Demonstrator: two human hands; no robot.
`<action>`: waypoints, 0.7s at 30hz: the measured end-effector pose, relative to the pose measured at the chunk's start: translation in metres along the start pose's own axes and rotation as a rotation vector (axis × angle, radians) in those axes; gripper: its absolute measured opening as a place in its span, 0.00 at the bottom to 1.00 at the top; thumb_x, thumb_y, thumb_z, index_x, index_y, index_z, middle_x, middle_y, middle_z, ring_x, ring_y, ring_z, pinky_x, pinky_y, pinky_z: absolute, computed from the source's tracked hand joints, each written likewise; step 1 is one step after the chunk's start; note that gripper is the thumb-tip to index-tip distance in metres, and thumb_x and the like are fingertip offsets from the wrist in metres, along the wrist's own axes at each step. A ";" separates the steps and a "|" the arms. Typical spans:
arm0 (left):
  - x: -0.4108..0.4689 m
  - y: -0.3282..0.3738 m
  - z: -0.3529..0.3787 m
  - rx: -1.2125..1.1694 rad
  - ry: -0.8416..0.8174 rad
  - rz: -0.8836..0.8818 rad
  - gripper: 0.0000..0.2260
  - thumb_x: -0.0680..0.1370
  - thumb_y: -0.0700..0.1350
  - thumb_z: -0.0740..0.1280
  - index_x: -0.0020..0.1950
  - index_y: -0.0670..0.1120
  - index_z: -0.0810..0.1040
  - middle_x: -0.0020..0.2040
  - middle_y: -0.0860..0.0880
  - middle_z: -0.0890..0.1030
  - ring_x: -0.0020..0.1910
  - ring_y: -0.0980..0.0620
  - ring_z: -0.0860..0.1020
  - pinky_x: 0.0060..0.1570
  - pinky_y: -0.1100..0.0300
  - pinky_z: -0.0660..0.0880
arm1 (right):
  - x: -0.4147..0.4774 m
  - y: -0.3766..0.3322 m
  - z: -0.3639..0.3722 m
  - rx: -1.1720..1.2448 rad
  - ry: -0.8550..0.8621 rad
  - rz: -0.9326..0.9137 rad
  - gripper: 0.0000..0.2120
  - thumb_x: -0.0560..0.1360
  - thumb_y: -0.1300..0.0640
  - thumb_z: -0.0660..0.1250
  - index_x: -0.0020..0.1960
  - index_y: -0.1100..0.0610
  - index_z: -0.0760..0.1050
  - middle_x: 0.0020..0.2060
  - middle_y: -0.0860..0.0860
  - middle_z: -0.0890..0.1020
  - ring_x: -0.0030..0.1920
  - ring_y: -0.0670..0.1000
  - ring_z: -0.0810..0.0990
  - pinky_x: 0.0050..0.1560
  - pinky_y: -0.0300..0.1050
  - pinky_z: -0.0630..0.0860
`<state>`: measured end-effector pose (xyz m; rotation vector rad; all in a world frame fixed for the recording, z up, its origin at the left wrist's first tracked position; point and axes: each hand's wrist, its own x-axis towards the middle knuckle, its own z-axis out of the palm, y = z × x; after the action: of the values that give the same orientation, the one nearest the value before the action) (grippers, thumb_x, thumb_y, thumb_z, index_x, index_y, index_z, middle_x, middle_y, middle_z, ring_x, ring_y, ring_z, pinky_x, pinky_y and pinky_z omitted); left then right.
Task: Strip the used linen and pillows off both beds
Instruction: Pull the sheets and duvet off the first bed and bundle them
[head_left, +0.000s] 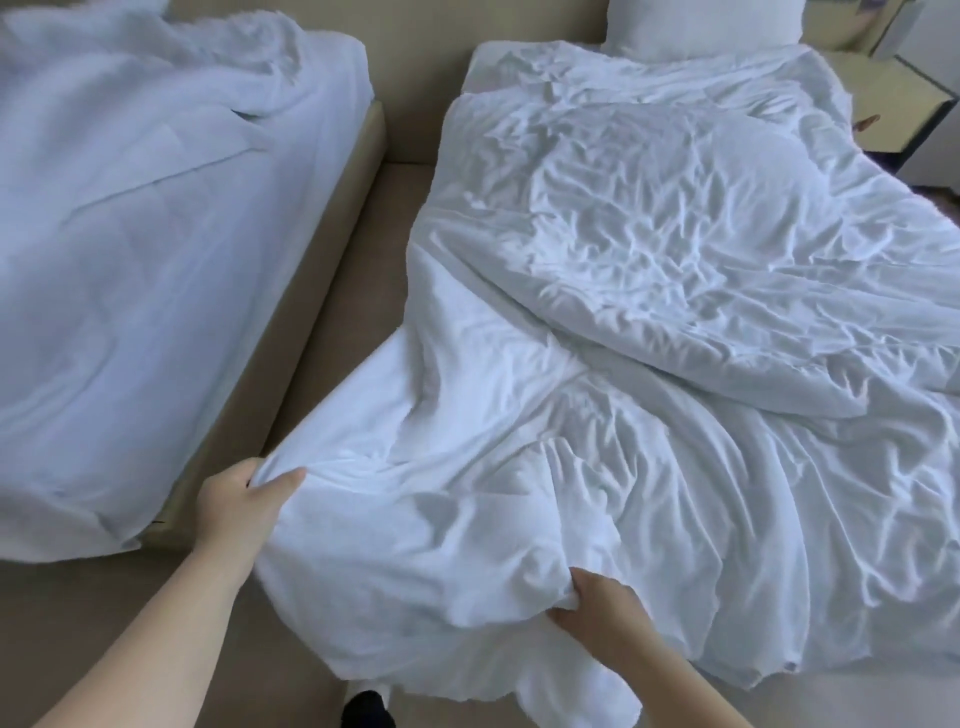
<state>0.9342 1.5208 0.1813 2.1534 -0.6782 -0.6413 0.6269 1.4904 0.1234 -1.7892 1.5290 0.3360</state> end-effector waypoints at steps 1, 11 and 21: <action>0.004 -0.001 -0.015 -0.013 0.028 0.030 0.13 0.71 0.43 0.71 0.35 0.42 0.67 0.33 0.44 0.66 0.35 0.48 0.63 0.32 0.58 0.56 | 0.000 -0.005 0.004 -0.020 -0.082 -0.003 0.05 0.75 0.48 0.60 0.47 0.47 0.70 0.36 0.41 0.71 0.48 0.51 0.71 0.51 0.41 0.66; 0.056 -0.039 -0.054 0.063 -0.264 0.211 0.19 0.72 0.40 0.70 0.29 0.42 0.61 0.26 0.50 0.62 0.28 0.51 0.60 0.30 0.60 0.54 | 0.038 -0.157 0.007 0.371 0.149 0.046 0.19 0.77 0.53 0.62 0.67 0.55 0.68 0.61 0.52 0.76 0.52 0.49 0.76 0.43 0.37 0.67; 0.095 -0.050 0.009 0.241 -0.726 0.353 0.16 0.77 0.44 0.63 0.32 0.42 0.62 0.36 0.50 0.67 0.33 0.54 0.65 0.31 0.65 0.59 | 0.027 -0.152 0.071 0.204 0.217 0.423 0.29 0.79 0.48 0.56 0.75 0.51 0.50 0.75 0.49 0.54 0.74 0.52 0.57 0.71 0.49 0.57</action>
<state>1.0105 1.4830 0.1154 1.9056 -1.5455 -1.2008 0.7937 1.5199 0.1128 -1.3715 2.0210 0.1817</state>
